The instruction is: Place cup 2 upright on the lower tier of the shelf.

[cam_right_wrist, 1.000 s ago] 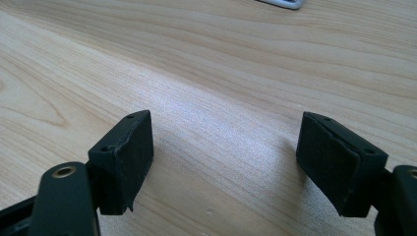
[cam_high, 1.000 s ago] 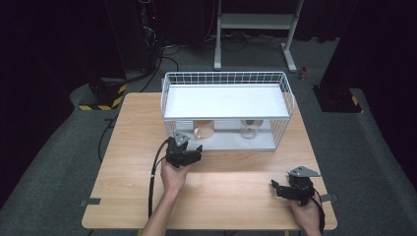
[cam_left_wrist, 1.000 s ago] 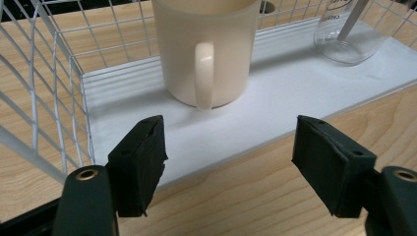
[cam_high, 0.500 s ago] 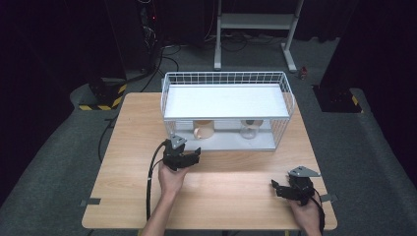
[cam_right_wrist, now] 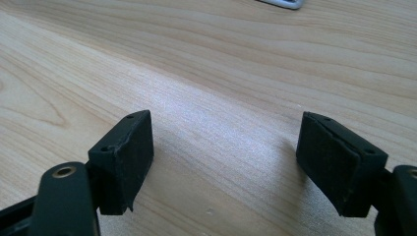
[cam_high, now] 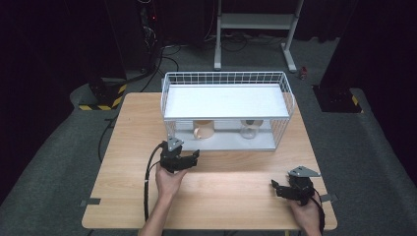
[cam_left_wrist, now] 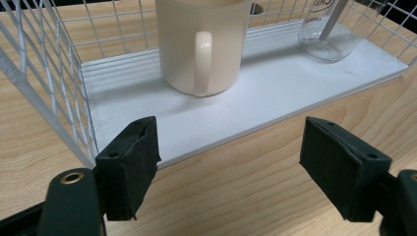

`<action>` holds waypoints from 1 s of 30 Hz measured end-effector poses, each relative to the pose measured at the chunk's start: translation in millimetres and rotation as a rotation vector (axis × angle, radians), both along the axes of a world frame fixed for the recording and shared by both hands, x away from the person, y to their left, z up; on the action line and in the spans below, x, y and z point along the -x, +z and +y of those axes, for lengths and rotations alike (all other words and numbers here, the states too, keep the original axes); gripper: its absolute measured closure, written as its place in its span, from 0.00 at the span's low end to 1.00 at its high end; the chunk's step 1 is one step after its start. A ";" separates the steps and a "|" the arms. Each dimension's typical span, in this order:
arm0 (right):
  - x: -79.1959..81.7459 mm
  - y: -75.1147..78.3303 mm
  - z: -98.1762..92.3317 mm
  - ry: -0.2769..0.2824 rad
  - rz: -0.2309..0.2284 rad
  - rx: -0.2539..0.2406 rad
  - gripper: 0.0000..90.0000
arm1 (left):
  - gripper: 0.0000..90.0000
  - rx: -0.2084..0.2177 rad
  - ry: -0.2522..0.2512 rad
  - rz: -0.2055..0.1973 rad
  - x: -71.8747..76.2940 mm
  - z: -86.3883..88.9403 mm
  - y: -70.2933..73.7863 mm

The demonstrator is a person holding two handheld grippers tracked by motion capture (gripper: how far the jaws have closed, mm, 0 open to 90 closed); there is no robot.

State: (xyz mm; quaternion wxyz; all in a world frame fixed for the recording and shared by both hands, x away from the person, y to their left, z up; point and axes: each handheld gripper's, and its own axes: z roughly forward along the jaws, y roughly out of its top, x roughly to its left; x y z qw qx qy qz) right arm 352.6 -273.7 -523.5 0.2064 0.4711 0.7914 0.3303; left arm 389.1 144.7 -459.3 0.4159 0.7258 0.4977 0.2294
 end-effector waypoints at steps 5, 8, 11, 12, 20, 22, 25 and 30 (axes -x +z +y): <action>-0.1 -0.1 -0.1 0.001 -0.001 0.001 0.24 | 0.24 0.018 0.012 -0.002 4.3 4.8 -0.2; -0.1 -0.1 -0.1 0.001 -0.001 0.001 0.24 | 0.24 0.015 0.018 0.004 5.4 7.3 0.0; 0.0 -0.1 -0.1 0.001 -0.001 0.001 0.24 | 0.24 0.017 0.021 0.005 7.2 9.0 -0.4; -0.1 -0.1 -0.1 0.001 -0.001 0.001 0.24 | 0.24 0.019 0.020 0.007 7.9 10.0 -0.4; -0.1 -0.1 -0.1 0.001 -0.001 0.001 0.24 | 0.23 0.026 0.032 0.011 14.4 20.8 0.4; -0.3 -0.1 -0.1 0.001 -0.003 0.001 0.24 | 0.23 0.036 0.037 0.010 15.1 21.6 0.0; -0.3 -0.1 0.0 0.001 -0.003 0.001 0.24 | 0.22 0.045 0.045 0.011 18.4 24.9 -1.6; -0.2 -0.1 0.1 -0.001 -0.001 0.001 0.24 | 0.22 0.041 0.048 0.016 20.8 27.8 -1.9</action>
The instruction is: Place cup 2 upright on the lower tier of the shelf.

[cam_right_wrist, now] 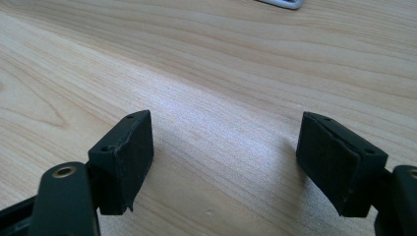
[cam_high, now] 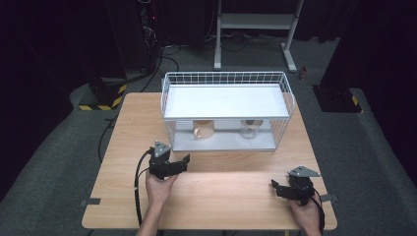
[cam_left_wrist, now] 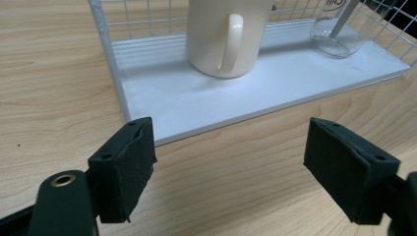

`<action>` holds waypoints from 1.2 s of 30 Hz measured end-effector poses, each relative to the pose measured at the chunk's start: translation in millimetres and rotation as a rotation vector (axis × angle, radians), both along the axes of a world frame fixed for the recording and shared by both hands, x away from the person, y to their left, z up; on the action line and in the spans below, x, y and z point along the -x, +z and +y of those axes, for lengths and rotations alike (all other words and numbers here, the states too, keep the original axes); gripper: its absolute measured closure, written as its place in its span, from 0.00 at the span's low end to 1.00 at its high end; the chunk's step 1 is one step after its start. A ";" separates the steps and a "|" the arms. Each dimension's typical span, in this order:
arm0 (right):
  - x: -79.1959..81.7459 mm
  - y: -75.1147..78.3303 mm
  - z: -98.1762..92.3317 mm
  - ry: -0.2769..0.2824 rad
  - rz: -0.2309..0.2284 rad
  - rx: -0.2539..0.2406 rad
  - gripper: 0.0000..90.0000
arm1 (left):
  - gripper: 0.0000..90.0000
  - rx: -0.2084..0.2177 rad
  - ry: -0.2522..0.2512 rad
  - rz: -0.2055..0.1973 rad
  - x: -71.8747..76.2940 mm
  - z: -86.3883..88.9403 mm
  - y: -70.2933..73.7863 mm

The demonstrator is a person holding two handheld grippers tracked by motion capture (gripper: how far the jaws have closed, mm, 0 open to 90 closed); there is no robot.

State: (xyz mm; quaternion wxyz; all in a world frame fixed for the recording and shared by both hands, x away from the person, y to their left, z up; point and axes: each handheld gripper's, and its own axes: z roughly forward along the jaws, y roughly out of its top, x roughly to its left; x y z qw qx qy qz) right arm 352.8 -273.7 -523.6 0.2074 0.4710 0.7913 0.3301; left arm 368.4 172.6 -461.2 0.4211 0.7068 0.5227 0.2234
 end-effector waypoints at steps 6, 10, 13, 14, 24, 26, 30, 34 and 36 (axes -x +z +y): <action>-0.2 -0.1 -0.1 0.002 -0.002 0.000 0.24 | 0.21 -0.002 0.010 -0.004 4.2 6.0 0.9; -0.2 -0.1 -0.1 0.002 -0.002 0.000 0.25 | 0.21 -0.005 0.015 -0.001 6.0 10.2 0.4; 0.0 0.0 0.0 -0.001 0.000 0.000 0.25 | 0.21 -0.004 0.016 -0.007 8.0 12.8 -0.3; -0.1 -0.1 -0.1 0.002 -0.002 0.000 0.24 | 0.21 -0.006 0.015 -0.002 8.6 14.1 -0.4; -0.1 -0.1 -0.2 0.003 -0.002 0.002 0.24 | 0.20 -0.008 0.033 -0.002 12.8 20.2 -3.4; -0.1 0.0 -0.2 0.002 -0.001 0.002 0.25 | 0.20 -0.006 0.033 0.003 14.9 21.9 -4.5; -0.1 -0.1 -0.2 0.003 -0.002 0.002 0.24 | 0.19 -0.012 0.034 0.011 16.9 24.4 -5.9; 0.1 0.0 -0.1 0.000 0.000 0.002 0.24 | 0.19 -0.011 0.046 0.011 20.0 28.3 -7.8; -0.1 -0.1 -0.2 0.003 -0.002 0.002 0.24 | 0.19 -0.013 0.046 0.012 21.0 31.0 -9.2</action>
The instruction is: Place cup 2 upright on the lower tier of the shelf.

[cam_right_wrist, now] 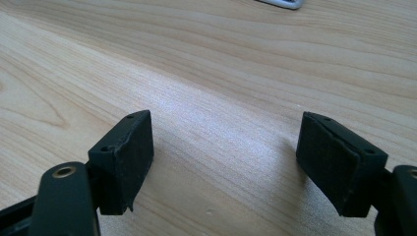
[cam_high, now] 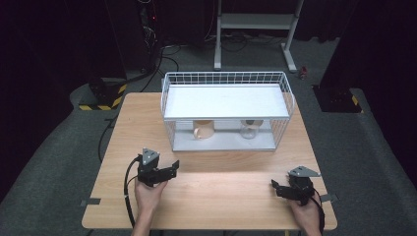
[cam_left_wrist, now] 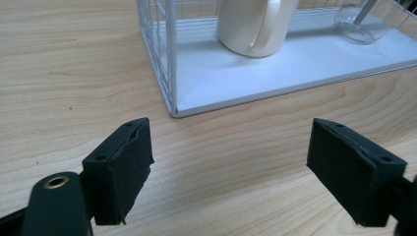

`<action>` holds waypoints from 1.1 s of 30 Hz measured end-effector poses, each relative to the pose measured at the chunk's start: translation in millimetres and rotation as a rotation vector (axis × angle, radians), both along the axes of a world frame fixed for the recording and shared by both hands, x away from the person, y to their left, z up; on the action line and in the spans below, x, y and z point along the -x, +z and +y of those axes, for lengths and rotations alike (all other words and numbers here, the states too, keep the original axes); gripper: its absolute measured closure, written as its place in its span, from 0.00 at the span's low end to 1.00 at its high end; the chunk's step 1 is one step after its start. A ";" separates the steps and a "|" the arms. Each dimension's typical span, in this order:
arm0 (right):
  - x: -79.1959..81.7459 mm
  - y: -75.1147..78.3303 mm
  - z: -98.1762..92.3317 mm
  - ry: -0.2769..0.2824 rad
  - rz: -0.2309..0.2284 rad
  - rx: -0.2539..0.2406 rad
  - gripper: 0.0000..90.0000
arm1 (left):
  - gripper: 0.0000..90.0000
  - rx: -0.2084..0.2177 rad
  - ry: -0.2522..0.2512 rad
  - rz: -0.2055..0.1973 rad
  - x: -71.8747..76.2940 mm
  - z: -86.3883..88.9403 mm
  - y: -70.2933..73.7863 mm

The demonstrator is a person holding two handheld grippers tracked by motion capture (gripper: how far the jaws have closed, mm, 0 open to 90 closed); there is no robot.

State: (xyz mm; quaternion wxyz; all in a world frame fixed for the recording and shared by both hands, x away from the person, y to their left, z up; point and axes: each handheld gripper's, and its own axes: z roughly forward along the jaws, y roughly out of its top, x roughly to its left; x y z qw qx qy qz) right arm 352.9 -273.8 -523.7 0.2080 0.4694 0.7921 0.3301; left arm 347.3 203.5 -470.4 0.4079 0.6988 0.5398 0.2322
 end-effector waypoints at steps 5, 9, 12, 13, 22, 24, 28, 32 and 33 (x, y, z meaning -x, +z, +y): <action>0.1 0.1 0.1 -0.002 0.002 0.000 0.25 | 0.19 0.004 0.007 0.012 1.9 2.7 -4.4; 0.0 0.0 0.0 0.000 0.000 0.000 0.24 | 0.19 0.005 0.016 0.014 3.9 4.8 -6.6; 0.0 0.0 0.0 0.000 0.000 0.000 0.24 | 0.19 0.006 0.019 0.017 4.8 6.2 -8.8; 0.0 0.0 0.0 0.000 0.000 0.000 0.24 | 0.19 0.002 0.017 0.022 4.9 6.9 -9.4; 0.0 0.0 0.0 0.000 0.001 0.000 0.24 | 0.19 -0.005 0.029 0.030 7.0 10.4 -16.8; 0.0 0.0 0.0 0.000 0.000 0.000 0.24 | 0.19 -0.009 0.030 0.032 7.9 11.6 -18.2; 0.0 0.0 0.0 0.000 0.000 0.000 0.24 | 0.19 -0.012 0.037 0.029 9.4 13.4 -19.8; 0.0 0.0 0.0 0.000 0.000 0.000 0.24 | 0.19 -0.008 0.046 0.036 10.1 15.4 -23.1; 0.0 0.0 0.0 0.000 0.000 0.000 0.24 | 0.19 -0.015 0.045 0.038 10.1 16.1 -24.0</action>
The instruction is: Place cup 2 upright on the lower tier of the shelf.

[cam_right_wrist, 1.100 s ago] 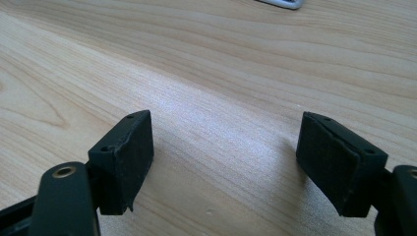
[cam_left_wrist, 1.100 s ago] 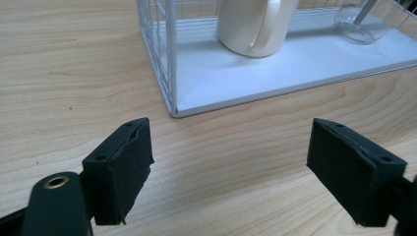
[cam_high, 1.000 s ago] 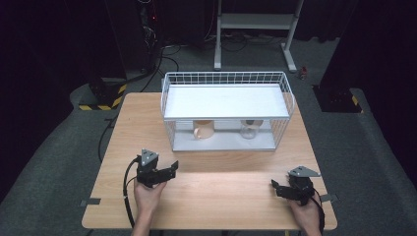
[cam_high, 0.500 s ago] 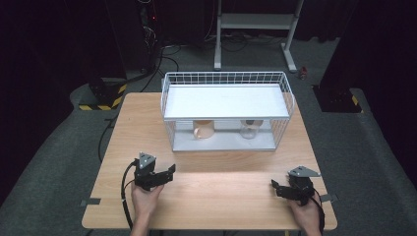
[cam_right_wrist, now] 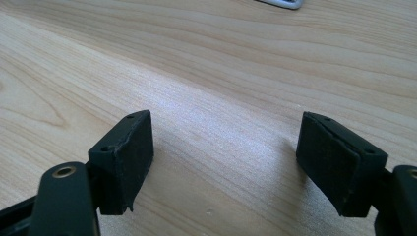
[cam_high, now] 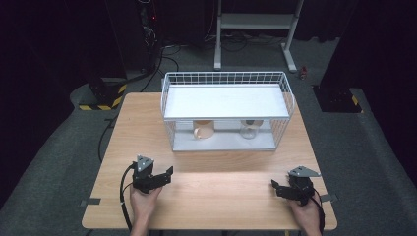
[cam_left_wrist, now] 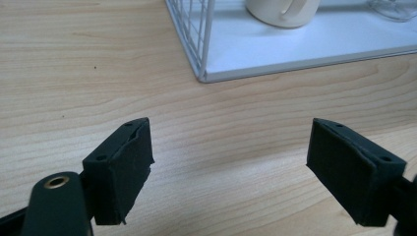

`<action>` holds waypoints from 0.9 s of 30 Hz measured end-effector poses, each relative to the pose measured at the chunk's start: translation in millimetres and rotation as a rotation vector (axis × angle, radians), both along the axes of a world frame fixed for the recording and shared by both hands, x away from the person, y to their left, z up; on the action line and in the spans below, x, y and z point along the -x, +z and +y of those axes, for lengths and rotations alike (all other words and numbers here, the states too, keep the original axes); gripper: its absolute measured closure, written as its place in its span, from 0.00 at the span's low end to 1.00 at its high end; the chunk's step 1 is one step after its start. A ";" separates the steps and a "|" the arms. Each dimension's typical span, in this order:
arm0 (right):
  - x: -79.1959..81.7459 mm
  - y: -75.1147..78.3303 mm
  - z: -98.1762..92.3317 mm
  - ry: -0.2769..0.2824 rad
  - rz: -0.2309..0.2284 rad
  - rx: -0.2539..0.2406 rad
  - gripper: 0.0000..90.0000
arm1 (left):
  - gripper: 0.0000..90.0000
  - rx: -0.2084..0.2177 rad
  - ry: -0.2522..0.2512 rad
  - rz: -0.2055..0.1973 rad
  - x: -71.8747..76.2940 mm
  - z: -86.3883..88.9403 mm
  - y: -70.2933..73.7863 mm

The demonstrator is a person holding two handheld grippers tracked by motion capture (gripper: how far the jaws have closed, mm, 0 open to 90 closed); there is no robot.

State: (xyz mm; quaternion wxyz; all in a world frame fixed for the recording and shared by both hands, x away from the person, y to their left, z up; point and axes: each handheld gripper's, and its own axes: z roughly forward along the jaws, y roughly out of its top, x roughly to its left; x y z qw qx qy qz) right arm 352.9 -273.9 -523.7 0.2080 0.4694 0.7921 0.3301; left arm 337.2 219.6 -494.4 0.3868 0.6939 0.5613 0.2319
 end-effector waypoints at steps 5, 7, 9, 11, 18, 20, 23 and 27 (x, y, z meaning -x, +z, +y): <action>0.2 0.1 0.1 -0.002 0.002 0.000 0.25 | 0.20 -0.004 0.011 -0.001 1.2 2.0 -4.2; 0.0 0.0 0.0 0.000 0.000 0.000 0.25 | 0.21 -0.009 0.018 -0.004 1.9 3.4 -5.4; 0.1 0.1 0.1 -0.002 0.002 0.000 0.25 | 0.21 -0.009 0.026 -0.004 2.2 4.5 -7.5; 0.0 0.0 0.0 0.000 0.000 0.000 0.25 | 0.21 -0.013 0.030 0.005 2.2 6.0 -9.5; 0.0 0.0 0.0 0.000 0.000 0.000 0.24 | 0.21 -0.050 0.041 0.019 2.7 7.2 -14.5; 0.0 0.0 0.0 -0.001 0.001 0.000 0.25 | 0.22 -0.058 0.043 0.029 2.9 7.3 -16.4; 0.0 0.0 0.0 -0.001 0.001 0.000 0.24 | 0.22 -0.071 0.044 0.041 2.8 7.2 -19.2; 0.0 0.0 0.0 0.000 0.000 0.000 0.25 | 0.22 -0.087 0.046 0.041 3.1 6.9 -21.3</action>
